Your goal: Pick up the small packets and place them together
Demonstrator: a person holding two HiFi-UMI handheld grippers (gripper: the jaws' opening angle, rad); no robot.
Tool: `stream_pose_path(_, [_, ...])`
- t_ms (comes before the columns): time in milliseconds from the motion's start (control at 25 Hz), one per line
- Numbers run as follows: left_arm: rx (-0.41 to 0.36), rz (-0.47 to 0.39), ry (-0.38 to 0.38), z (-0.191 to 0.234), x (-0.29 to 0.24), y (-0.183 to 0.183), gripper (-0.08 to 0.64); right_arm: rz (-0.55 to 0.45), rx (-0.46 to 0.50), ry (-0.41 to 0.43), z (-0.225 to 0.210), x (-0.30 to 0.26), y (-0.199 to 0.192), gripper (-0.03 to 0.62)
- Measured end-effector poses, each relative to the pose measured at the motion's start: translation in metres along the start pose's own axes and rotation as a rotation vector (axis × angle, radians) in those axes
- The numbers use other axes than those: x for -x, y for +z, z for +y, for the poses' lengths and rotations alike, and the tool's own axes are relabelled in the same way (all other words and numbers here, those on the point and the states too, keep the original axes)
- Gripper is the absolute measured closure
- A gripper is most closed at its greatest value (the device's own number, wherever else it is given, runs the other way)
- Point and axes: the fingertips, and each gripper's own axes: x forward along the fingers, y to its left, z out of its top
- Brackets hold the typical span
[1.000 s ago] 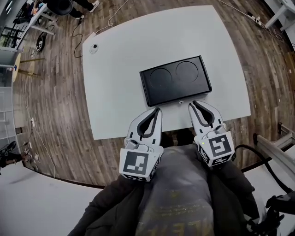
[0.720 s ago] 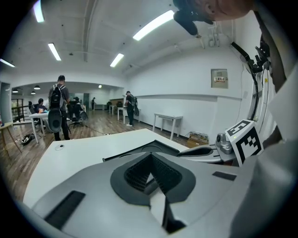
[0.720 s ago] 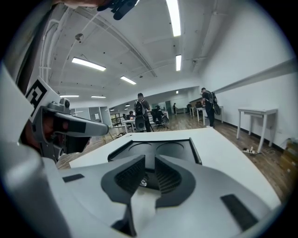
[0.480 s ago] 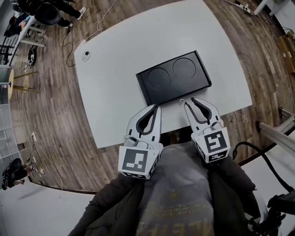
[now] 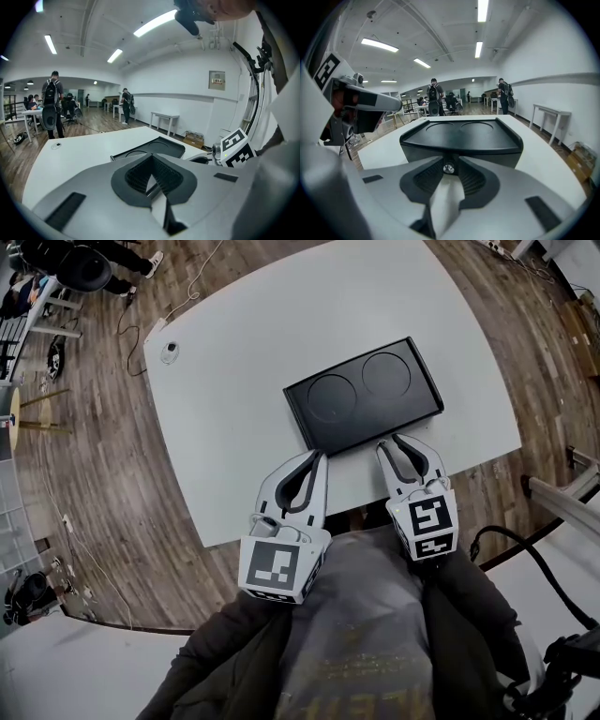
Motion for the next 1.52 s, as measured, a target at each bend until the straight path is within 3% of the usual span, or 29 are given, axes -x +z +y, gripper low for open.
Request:
stream_pose_path(240, [-0.013, 0.006, -0.016, 0.013, -0.003, -0.002, 0.558, 0.027, -0.019, -0.045, 0.001, -0.009, -0.008, 0.506])
stream_pose_path(400, [-0.006, 0.018, -0.025, 0.016, -0.002, -0.004, 0.558, 0.031, -0.081, -0.069, -0.001, -0.008, -0.015, 0.505])
stream_pose_path(800, [-0.003, 0.030, -0.031, 0.021, 0.001, -0.012, 0.558, 0.097, -0.078, -0.146, -0.005, -0.018, -0.025, 0.505])
stream_pose_path(920, [-0.001, 0.031, -0.034, 0.021, 0.005, -0.012, 0.558, 0.073, -0.078, -0.173, -0.006, -0.017, -0.020, 0.505])
stream_pose_path(1520, [-0.004, 0.027, -0.038, 0.021, 0.015, -0.013, 0.558, 0.056, -0.098, -0.172, -0.002, -0.012, -0.022, 0.517])
